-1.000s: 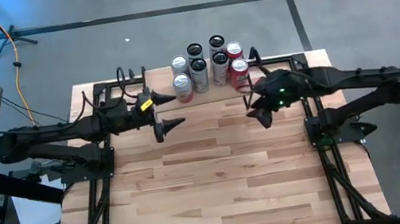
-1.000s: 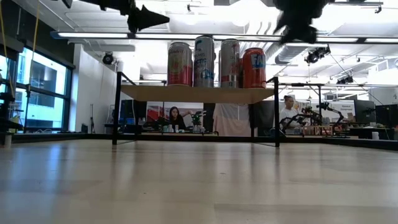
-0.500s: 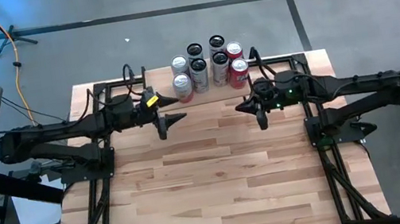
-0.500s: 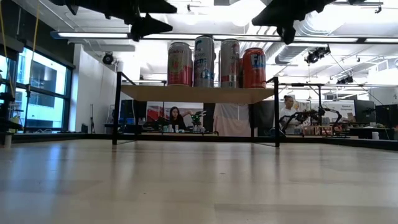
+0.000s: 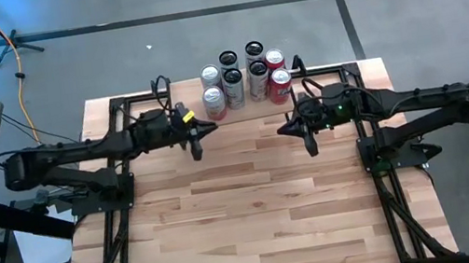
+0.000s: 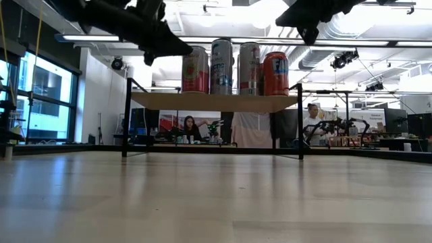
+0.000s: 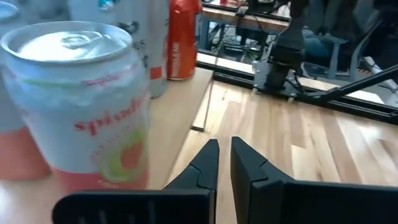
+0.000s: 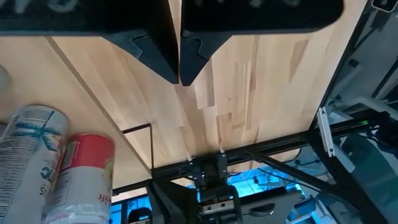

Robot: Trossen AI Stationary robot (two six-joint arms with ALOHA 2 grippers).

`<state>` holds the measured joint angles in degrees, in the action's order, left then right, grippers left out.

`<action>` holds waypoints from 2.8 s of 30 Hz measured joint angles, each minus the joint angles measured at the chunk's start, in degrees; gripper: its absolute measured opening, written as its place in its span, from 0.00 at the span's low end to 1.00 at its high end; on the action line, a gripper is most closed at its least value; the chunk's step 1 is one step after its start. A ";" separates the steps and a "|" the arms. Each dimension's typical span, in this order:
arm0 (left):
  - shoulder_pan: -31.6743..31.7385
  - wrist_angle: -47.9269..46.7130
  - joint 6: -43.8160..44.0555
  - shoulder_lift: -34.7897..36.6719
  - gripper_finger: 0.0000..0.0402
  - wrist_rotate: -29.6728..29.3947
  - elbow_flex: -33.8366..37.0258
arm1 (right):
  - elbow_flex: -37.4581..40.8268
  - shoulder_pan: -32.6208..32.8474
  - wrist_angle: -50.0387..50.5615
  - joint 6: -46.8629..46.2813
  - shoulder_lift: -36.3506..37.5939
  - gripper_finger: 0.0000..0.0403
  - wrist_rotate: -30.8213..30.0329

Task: Place canned beverage on shelf
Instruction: Put the silver soda can on the shelf, then return to Home Position

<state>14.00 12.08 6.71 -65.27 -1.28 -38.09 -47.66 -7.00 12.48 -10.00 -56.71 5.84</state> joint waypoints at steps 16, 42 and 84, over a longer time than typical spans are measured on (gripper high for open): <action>6.31 6.20 -4.79 -5.68 0.00 3.93 -0.04 | -0.04 -0.12 1.62 -0.15 -0.35 0.00 -1.55; 8.87 8.94 -7.00 -7.57 0.00 3.76 -0.06 | -0.04 -0.12 1.65 -0.17 -0.35 0.00 -3.76; -11.82 18.45 4.69 25.01 0.00 2.16 10.54 | -0.06 0.25 -10.90 -7.70 0.03 0.00 4.47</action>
<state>2.17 30.52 11.40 -40.26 0.87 -27.55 -47.72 -6.74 1.58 -17.70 -56.68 10.31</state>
